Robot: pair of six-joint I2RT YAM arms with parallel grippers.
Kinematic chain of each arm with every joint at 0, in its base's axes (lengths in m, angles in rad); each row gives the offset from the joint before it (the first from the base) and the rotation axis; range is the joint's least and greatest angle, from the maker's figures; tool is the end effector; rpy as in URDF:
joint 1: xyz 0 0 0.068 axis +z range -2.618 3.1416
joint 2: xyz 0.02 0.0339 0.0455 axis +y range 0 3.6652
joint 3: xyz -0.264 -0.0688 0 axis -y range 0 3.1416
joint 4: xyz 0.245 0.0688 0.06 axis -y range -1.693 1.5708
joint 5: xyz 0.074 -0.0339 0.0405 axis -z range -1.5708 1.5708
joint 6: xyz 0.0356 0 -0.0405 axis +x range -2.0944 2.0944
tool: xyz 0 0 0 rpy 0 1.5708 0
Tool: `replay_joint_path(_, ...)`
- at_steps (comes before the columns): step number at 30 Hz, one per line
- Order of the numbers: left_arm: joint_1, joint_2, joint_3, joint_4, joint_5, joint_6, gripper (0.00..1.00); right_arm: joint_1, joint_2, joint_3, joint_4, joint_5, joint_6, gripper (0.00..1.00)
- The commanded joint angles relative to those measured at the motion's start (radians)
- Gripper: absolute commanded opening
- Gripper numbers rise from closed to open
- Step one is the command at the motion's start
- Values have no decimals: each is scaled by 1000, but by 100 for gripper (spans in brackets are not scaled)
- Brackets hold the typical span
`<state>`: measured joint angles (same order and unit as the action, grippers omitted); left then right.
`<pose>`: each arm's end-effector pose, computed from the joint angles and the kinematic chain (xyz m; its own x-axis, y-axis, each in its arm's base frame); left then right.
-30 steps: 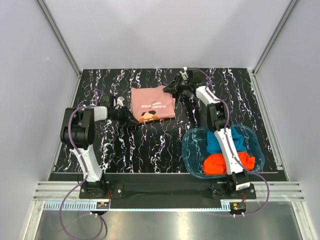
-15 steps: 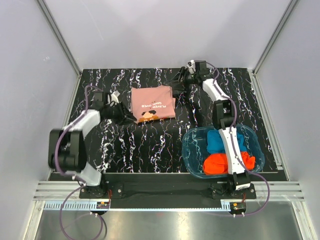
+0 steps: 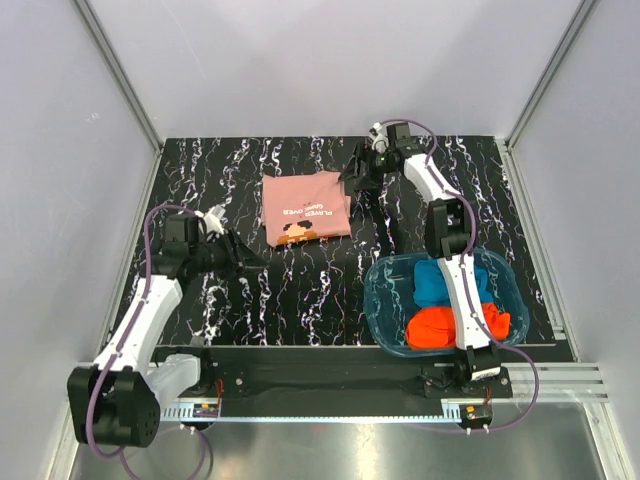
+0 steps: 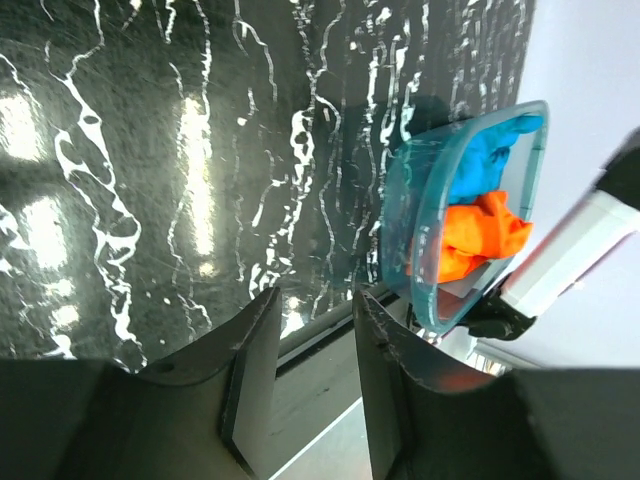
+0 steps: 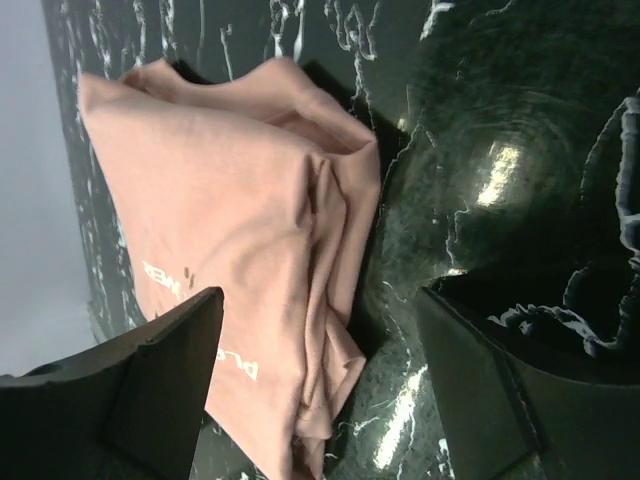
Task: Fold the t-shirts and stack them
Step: Fold the tshirt
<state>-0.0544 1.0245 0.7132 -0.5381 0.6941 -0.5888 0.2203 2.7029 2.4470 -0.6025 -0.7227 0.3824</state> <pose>0.1999 -0.0337 0.2450 -0.8810 -0.3795 -0.2825 -0.0308 0.6418 -0.7662 0.5579 0.1491 0.1455 -0.9038 0.0844 -0.4197 -0.2679 0.6531 0.7083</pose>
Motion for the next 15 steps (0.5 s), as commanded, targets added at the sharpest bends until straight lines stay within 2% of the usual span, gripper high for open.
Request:
replay_joint_path(1,-2,-61,-1,-16,-7,-46,40,40,37,72,-65,68,-120,86)
replay_joint_path(5,-2,-89,23,-45,-19,-48,40,56,63,73,-71,89,-111,84)
replay_joint_path(11,-1,-118,51,-74,-24,-62,40,106,110,99,-103,158,-93,76)
replay_joint_path(12,-1,-118,58,-79,-24,-65,40,113,116,102,-102,166,-85,74)
replay_joint_path(15,-1,-118,66,-89,-25,-66,40,122,129,90,-83,195,-50,58)
